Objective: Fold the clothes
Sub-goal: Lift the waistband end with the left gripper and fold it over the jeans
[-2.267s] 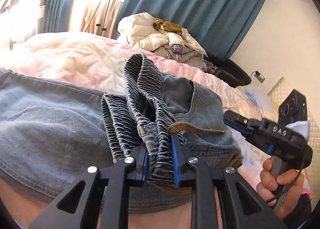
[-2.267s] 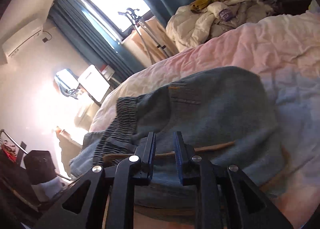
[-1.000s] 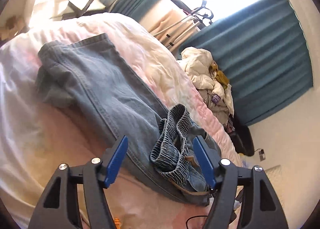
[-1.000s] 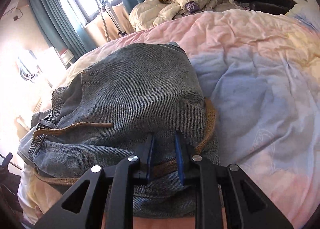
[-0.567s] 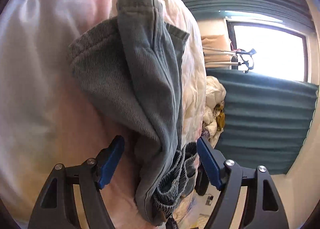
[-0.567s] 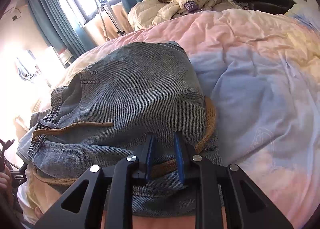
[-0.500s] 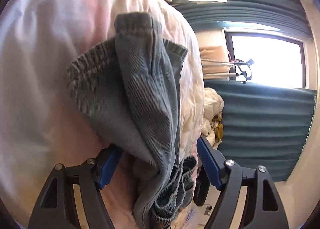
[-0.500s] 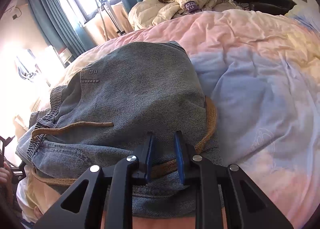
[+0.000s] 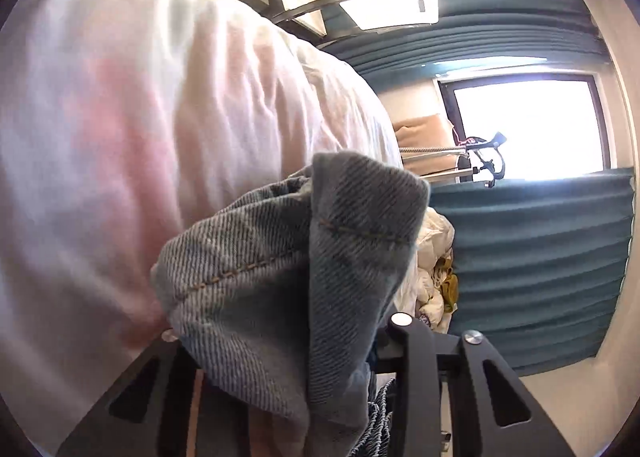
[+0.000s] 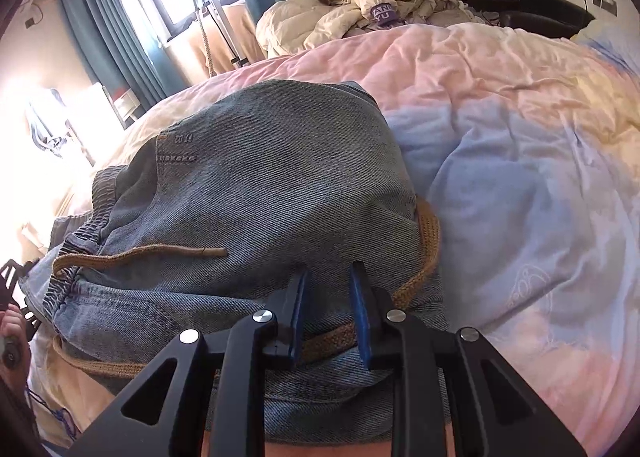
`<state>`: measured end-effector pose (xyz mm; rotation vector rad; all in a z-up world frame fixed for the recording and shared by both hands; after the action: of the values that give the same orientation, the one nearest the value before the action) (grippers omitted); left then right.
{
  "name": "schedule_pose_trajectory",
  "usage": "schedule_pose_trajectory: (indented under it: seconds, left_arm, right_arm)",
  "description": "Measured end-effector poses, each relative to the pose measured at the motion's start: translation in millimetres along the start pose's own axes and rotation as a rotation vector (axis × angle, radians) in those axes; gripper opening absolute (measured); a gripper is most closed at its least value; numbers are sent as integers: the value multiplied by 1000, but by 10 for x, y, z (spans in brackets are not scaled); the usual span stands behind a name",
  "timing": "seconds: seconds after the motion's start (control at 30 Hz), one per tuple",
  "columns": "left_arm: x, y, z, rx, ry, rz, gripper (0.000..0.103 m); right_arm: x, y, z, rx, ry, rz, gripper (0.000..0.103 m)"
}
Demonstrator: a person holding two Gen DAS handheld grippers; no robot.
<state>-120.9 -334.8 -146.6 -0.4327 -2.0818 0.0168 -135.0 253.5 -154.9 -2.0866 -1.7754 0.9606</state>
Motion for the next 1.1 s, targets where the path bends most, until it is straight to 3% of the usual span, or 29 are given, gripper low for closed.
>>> schedule_pose_trajectory:
  seconds: [0.03,0.23,0.47,0.77,1.1]
  left_arm:
    - [114,17,-46,23,-2,52,11]
    - [1091,352,-384,121,67,405,8]
    - [2046,866,-703,135,125,608,8]
    - [2676,1641,-801,174,105,741,8]
    - [2893,2643,-438,166,91,876,8]
  right_arm:
    - [10,-30,1,-15,-8,5,23]
    - [88,-204,-323,-47,-128,69,23]
    - [302,-240,-741,-48,-174,138,23]
    - [730,-114,-1326,87,-231,249,23]
    - [911,-213,-1658,166,-276,259,23]
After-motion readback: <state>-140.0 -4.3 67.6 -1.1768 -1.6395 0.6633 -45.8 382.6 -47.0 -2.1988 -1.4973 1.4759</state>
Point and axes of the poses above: each gripper's, at about its wrist camera, not at the fingertips, and z roughly the way its jaws point, x to its right, y to its underside, the point moved 1 cm from there along z, roughly the way its jaws point, and after that the axes turned 3 degrees about -y, right-handed, at the moved point
